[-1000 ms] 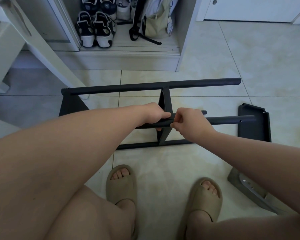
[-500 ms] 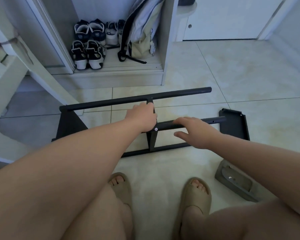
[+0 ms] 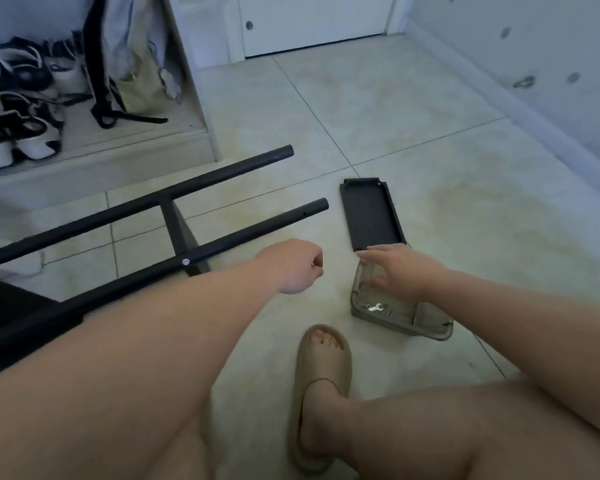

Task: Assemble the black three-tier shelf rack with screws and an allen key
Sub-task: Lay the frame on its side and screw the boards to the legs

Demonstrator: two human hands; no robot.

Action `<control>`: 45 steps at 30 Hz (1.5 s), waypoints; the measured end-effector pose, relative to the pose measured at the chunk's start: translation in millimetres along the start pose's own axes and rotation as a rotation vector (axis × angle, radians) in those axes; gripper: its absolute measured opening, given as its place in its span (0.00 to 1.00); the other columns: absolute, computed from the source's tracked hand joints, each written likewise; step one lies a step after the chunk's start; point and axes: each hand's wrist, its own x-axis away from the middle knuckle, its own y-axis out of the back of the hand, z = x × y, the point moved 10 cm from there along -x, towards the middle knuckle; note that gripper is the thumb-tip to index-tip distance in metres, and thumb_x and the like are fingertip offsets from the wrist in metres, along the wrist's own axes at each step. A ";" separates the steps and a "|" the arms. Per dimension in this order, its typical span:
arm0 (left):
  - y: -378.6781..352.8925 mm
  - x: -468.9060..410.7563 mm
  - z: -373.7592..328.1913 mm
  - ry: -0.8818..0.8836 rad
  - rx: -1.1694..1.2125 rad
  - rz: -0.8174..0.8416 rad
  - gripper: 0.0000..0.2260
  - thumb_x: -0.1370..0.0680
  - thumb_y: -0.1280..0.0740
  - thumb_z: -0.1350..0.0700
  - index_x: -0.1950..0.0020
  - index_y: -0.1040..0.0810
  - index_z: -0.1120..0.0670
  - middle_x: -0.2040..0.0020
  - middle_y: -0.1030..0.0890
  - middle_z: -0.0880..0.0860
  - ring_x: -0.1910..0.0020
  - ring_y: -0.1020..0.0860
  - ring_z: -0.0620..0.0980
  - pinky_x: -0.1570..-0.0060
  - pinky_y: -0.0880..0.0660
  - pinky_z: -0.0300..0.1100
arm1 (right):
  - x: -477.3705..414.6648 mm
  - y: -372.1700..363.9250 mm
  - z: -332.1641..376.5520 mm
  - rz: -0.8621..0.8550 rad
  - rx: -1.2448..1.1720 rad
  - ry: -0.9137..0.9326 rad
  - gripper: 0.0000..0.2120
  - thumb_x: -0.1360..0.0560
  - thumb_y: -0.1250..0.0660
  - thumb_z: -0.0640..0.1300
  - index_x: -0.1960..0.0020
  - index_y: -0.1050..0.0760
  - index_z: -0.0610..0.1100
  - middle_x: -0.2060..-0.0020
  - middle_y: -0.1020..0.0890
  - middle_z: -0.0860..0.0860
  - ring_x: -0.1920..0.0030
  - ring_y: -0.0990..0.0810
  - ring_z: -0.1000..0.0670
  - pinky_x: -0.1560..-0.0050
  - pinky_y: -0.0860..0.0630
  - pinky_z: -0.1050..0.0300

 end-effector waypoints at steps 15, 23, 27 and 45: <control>-165.4 -133.3 -6.3 0.111 0.535 0.260 0.11 0.19 0.35 0.49 0.41 0.21 0.53 0.49 0.16 0.52 0.48 0.19 0.53 0.50 0.25 0.43 | -100.3 -164.8 -119.1 0.122 -0.279 -0.239 0.22 0.18 0.37 0.51 0.25 0.30 0.53 0.35 0.20 0.46 0.37 0.22 0.41 0.38 0.23 0.46; -182.8 -149.6 -5.3 0.070 0.757 0.220 0.04 0.21 0.31 0.53 0.56 0.21 0.50 0.61 0.16 0.52 0.64 0.18 0.48 0.56 0.21 0.45 | -139.3 -191.8 -132.2 -0.007 -0.164 -0.293 0.15 0.19 0.40 0.45 0.34 0.29 0.46 0.45 0.19 0.40 0.47 0.19 0.36 0.57 0.28 0.48; -184.3 -149.8 -6.4 0.059 0.779 0.240 0.06 0.20 0.32 0.55 0.57 0.22 0.52 0.63 0.16 0.54 0.64 0.18 0.50 0.54 0.21 0.47 | -148.8 -194.7 -132.5 -0.033 -0.074 -0.287 0.13 0.20 0.40 0.42 0.36 0.32 0.43 0.48 0.19 0.39 0.51 0.19 0.35 0.61 0.32 0.49; -182.4 -144.1 -9.6 0.123 0.807 0.258 0.06 0.18 0.35 0.54 0.55 0.26 0.51 0.63 0.20 0.51 0.66 0.25 0.51 0.70 0.30 0.36 | -138.8 -190.5 -136.3 -0.032 0.236 -0.172 0.11 0.20 0.42 0.35 0.38 0.32 0.39 0.44 0.22 0.41 0.44 0.20 0.37 0.61 0.32 0.49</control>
